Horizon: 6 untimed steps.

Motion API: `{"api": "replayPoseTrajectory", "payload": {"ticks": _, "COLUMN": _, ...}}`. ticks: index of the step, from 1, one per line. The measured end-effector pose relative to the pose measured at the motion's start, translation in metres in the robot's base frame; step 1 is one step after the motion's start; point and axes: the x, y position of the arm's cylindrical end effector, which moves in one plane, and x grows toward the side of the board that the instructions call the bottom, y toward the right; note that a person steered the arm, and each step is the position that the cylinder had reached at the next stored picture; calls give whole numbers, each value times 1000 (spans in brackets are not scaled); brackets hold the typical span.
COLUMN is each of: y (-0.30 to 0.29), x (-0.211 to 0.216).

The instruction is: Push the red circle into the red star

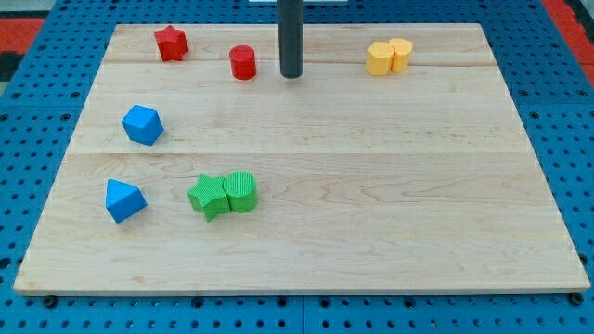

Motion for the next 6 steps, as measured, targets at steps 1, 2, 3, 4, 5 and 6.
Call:
{"api": "replayPoseTrajectory", "payload": {"ticks": 1, "y": -47, "x": -2}}
{"api": "replayPoseTrajectory", "payload": {"ticks": 2, "y": -84, "x": -12}}
{"api": "replayPoseTrajectory", "payload": {"ticks": 3, "y": -93, "x": -30}}
{"api": "replayPoseTrajectory", "payload": {"ticks": 4, "y": -126, "x": -30}}
{"api": "replayPoseTrajectory", "payload": {"ticks": 5, "y": -88, "x": -11}}
{"api": "replayPoseTrajectory", "payload": {"ticks": 6, "y": -83, "x": 36}}
